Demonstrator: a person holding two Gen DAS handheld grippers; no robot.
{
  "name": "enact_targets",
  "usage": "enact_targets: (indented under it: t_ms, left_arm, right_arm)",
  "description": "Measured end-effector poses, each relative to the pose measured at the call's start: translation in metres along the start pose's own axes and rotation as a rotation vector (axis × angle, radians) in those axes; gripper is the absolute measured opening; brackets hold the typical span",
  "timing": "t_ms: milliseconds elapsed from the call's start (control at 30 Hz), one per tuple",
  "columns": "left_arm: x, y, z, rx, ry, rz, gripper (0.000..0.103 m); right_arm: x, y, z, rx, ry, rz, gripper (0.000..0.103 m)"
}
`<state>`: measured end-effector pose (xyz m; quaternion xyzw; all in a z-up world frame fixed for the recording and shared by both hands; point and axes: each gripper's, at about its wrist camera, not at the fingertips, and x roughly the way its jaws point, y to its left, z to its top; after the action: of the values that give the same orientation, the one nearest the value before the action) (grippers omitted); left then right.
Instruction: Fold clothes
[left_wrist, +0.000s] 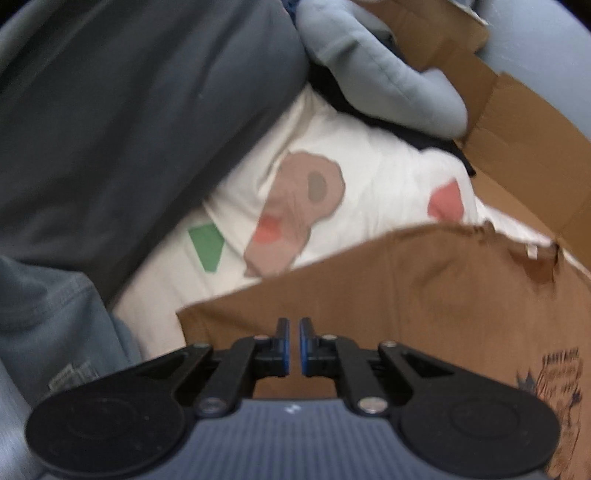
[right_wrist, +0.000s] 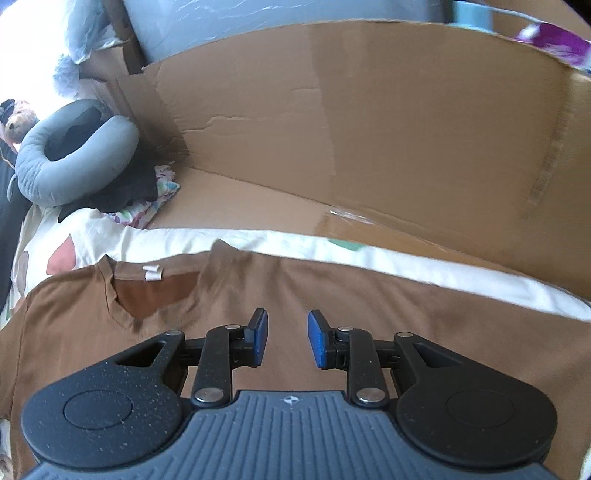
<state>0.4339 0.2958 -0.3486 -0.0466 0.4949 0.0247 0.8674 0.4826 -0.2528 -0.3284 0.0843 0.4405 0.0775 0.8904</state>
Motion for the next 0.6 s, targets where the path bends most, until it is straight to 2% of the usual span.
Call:
enact_targets:
  t_ms: [167, 267, 333, 433, 600]
  left_arm:
    - [0.017, 0.003, -0.023, -0.058, 0.041, -0.029, 0.005]
    - [0.03, 0.006, -0.035, -0.095, 0.066, -0.015, 0.005]
    - [0.038, 0.01, -0.043, -0.107, 0.09, 0.015, 0.006]
    - [0.04, 0.014, -0.052, -0.103, 0.113, 0.052, 0.002]
    - [0.034, 0.027, -0.057, -0.052, 0.167, 0.168, 0.003]
  right_arm:
    - [-0.033, -0.014, -0.02, 0.01, 0.006, -0.029, 0.031]
    - [-0.05, -0.02, -0.035, 0.01, 0.016, -0.047, 0.031]
    - [-0.06, -0.023, -0.045, 0.007, 0.026, -0.058, 0.031]
    - [-0.076, -0.03, -0.061, 0.009, 0.043, -0.072, 0.032]
    - [-0.099, -0.042, -0.09, 0.028, 0.07, -0.102, 0.032]
